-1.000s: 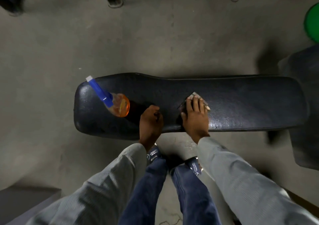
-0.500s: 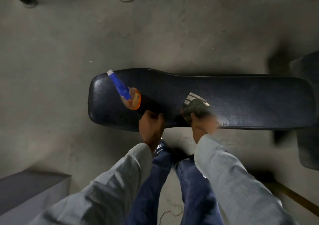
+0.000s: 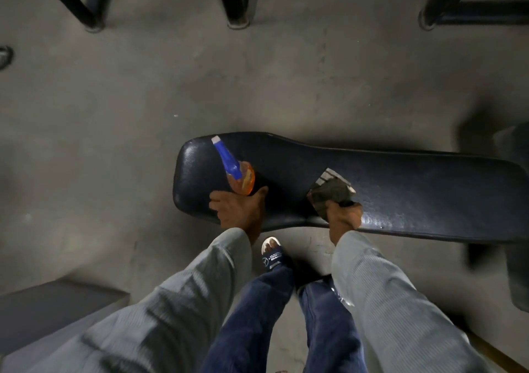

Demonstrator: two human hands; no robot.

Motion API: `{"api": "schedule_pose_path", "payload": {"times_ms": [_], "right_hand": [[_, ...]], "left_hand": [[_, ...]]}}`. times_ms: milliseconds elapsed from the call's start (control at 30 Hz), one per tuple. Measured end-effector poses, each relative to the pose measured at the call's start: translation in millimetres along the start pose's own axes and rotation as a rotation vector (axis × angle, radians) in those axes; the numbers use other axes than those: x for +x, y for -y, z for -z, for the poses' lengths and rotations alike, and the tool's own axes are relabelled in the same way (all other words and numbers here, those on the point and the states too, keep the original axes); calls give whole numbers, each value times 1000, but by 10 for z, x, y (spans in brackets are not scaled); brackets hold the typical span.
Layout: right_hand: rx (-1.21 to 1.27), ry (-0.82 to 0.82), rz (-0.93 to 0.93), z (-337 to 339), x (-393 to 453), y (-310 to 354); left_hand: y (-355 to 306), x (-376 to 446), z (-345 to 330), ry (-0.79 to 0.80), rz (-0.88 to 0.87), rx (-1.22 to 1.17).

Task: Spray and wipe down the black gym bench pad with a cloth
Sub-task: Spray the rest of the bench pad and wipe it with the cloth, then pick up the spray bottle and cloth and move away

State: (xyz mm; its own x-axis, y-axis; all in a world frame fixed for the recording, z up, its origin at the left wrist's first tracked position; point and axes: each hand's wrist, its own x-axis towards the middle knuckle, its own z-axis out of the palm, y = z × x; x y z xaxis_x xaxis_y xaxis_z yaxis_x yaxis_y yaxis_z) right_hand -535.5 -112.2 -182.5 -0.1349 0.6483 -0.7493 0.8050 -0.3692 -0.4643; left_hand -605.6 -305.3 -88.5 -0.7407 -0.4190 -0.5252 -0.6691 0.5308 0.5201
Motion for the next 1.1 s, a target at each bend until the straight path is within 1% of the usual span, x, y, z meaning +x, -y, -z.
{"api": "schedule_pose_path", "payload": {"times_ms": [33,100,167,233,367,467,533,633,700,833,1000,1100], "right_hand": [[21,13,-15,-8,18,-5],[9,50,-45,-19,19,-7],[-4,105,-76,-53,73,-30],[32,128,-115,-100,179,-86],[11,156,-143,-83,129,-24],[-3,198,-145,-58,89,-58],[88,234,-165,-70,73,-75],[277,282,-222,-107,76,-75],[322,289,-233,-137,72,-84],[378,302,-196,-192,7,2],[410,375,-152,-122,-195,207],[408,388,-101,-1,-388,320]], "left_hand": [[-25,22,18,-22,-31,-6],[-78,83,37,-53,-153,9],[-107,139,36,-46,-250,55],[-123,182,20,-44,-295,84],[-127,235,3,-86,-301,94],[-124,220,30,-38,-310,95],[-129,226,36,-16,-323,102],[-141,240,22,-30,-370,137],[-118,242,12,-13,-394,144],[-134,185,30,-25,-399,152],[-160,146,137,16,-317,76],[-187,103,237,13,-310,75]]}}
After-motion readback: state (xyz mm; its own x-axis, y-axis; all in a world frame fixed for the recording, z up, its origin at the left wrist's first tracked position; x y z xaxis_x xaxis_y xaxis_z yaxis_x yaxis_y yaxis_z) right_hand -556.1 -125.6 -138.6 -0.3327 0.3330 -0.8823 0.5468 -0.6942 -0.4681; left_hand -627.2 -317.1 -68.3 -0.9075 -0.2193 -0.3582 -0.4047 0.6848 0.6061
